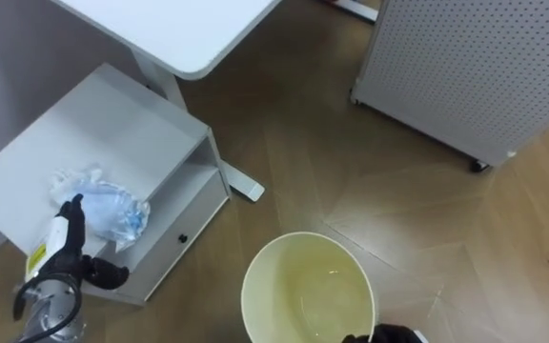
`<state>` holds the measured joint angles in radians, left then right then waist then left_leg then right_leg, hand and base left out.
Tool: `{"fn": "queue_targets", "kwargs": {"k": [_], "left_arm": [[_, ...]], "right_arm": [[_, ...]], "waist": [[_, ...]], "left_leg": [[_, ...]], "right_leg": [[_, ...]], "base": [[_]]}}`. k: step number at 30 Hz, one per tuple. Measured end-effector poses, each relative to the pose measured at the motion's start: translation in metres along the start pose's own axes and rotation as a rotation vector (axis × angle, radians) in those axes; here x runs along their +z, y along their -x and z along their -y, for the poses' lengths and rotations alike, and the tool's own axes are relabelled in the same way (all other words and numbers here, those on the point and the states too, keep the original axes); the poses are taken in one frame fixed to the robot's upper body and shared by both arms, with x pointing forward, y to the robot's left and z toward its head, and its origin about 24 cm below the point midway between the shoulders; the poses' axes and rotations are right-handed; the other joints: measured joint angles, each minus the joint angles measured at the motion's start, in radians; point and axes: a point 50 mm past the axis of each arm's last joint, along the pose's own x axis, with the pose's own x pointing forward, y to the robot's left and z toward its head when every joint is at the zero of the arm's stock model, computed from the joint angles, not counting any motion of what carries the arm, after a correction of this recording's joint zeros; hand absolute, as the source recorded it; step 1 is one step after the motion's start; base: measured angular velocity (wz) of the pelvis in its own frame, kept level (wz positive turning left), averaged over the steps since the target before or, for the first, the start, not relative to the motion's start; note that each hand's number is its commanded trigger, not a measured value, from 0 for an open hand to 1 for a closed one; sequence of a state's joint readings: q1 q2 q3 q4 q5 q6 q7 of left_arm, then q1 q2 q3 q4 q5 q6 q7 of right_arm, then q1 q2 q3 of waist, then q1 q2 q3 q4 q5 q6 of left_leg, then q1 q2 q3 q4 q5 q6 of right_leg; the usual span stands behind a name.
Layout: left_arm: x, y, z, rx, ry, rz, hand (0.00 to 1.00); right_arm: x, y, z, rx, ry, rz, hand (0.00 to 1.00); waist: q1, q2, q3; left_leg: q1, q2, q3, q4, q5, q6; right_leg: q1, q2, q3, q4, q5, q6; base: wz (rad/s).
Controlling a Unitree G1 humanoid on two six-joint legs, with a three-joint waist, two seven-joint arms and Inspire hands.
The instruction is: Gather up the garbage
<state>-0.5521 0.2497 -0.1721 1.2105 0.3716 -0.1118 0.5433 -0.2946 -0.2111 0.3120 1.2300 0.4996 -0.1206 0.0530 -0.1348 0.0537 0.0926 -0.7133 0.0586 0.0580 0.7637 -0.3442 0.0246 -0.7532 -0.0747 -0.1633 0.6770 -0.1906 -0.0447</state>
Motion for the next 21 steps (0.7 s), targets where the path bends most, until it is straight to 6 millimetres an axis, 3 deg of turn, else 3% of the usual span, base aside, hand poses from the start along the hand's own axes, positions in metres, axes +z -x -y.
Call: {"fn": "queue_targets", "kwargs": {"k": [6,14,21], "left_arm": [[0.006,-0.002,-0.002,0.019,-0.018,0.027,0.0],[0.041,-0.016,-0.018,0.112,-0.037,0.134,0.0],[0.041,-0.016,-0.015,0.078,-0.091,0.133,0.0]], "right_arm": [[0.005,-0.001,-0.003,0.003,0.002,0.016,1.0],[0.01,-0.001,0.0,-0.005,-0.052,0.045,1.0],[0.019,-0.002,-0.003,0.008,-0.054,0.077,1.0]], "waist": [[0.0,0.0,0.0],[-0.007,-0.002,0.0035],[-0.029,-0.005,0.0062]], "left_leg": [[-0.018,0.008,0.01,0.0,-0.001,-0.003],[-0.086,0.017,0.021,0.026,-0.002,-0.003],[-0.154,0.022,0.018,0.069,-0.014,-0.008]], "right_leg": [[-0.019,0.005,0.001,0.002,-0.001,-0.003],[-0.086,0.002,-0.004,0.03,-0.005,-0.01],[-0.152,0.005,-0.003,0.062,-0.012,-0.017]], "base": [[-0.01],[0.0],[-0.01]]}}
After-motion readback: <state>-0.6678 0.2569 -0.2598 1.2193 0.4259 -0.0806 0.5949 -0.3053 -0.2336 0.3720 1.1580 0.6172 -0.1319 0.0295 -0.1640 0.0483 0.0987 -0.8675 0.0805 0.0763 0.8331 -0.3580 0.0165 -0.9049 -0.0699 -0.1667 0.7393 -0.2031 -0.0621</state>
